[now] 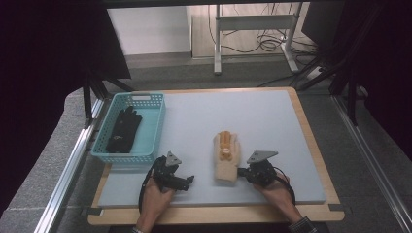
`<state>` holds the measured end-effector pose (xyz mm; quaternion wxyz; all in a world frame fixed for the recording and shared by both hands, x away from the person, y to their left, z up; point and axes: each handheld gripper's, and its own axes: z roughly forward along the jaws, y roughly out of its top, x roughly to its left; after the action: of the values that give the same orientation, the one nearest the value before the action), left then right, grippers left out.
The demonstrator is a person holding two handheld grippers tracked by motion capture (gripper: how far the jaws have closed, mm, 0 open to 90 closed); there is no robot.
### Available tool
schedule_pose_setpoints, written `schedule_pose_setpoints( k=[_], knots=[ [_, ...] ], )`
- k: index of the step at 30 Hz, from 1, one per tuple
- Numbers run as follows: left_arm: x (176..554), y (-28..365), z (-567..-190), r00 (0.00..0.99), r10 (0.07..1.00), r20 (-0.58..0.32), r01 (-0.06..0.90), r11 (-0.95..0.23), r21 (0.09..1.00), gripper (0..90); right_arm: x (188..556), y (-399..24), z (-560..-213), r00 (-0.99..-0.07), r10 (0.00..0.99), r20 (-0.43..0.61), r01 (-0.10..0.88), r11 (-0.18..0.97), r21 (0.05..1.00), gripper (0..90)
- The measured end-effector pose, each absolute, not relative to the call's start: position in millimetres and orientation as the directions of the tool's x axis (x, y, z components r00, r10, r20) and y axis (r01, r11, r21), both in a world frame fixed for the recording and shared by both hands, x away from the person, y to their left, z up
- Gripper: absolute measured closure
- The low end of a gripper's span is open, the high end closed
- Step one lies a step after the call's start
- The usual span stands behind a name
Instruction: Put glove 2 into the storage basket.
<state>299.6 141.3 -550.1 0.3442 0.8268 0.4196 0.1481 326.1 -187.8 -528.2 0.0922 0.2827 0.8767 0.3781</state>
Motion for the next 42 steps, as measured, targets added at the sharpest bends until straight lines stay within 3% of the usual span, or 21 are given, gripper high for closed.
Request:
schedule_pose_setpoints(
  k=[32, 42],
  knots=[
    [299.6, 141.2, -550.2, 0.603, 0.796, -0.045, 0.592, -0.409, 0.694, 1.2, 338.0, -112.7, -535.7, -0.856, 0.516, 0.036, 0.371, 0.564, 0.737, 86.1],
    [299.5, 140.9, -550.3, 0.6, 0.798, -0.048, 0.593, -0.404, 0.696, 1.3, 333.0, -123.2, -530.0, -0.853, 0.521, 0.025, 0.366, 0.563, 0.741, 76.2]
  ],
)
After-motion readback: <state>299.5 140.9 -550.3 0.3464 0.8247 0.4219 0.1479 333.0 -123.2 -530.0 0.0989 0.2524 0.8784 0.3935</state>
